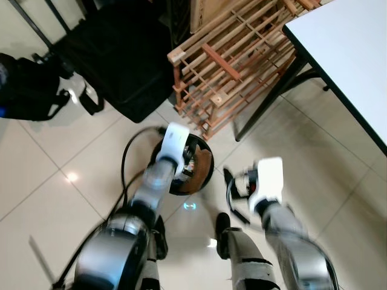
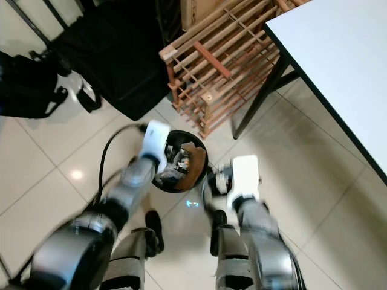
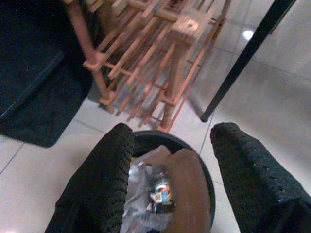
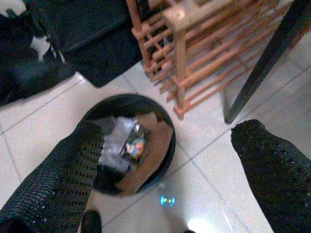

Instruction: Picking trash to rubbish bin

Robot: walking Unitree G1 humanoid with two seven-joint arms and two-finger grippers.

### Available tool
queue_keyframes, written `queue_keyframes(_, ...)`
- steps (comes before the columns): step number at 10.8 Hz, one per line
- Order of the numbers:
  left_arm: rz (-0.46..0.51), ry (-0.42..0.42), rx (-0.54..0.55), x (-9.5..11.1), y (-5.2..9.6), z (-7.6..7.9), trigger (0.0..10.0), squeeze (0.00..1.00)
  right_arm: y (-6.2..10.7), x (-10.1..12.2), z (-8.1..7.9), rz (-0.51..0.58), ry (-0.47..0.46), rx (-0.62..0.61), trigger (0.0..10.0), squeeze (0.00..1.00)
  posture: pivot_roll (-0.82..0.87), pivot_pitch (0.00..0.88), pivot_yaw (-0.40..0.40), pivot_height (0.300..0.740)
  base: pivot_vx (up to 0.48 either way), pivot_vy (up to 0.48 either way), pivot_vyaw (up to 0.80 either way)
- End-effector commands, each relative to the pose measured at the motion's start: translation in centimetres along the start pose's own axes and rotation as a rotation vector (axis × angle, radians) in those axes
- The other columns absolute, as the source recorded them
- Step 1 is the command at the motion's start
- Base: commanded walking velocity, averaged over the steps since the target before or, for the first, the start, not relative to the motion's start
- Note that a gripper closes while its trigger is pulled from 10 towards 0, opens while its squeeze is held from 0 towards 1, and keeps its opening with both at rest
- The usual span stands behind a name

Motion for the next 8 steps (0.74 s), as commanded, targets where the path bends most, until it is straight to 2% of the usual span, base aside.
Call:
queue_keyframes(1,-0.006,0.023,0.016,-1.2,0.8,0.2,10.0,0.00,0.1,-1.1,0.4,-0.032,-0.020,-0.018,10.0,0.00,-0.07,0.384,0.036,0.740,0.000,0.000,0.00)
queue_keyframes(3,0.028,0.022,0.072,-1.9,2.1,-0.4,10.0,0.00,-1.2,-0.7,0.2,-0.012,-0.013,0.002,10.0,0.00,-0.05,0.333,0.043,0.740,0.000,0.000,0.00)
queue_keyframes(6,0.085,0.016,0.120,-1.4,3.6,-0.8,10.0,0.00,-1.9,-0.3,-0.1,0.011,-0.007,0.025,10.0,0.00,-0.05,0.282,0.041,0.740,0.000,0.000,0.00)
queue_keyframes(8,0.093,0.008,0.146,-0.9,3.9,-0.8,10.0,0.00,-2.4,-0.3,-0.4,0.016,-0.002,0.043,10.0,0.00,-0.04,0.234,0.037,0.740,0.000,0.000,0.00)
Point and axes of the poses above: a point about 5 cm out from each wrist's last joint towards the gripper, its own y axis pointing back from the gripper into the wrist, its own x axis along the axis of the wrist's last joint, z = x × y, the point moved 1 cm from there along -y, pointing out of the wrist towards the gripper, and after that the axes turned 7 degrees about -y, right-handed, at the moved point
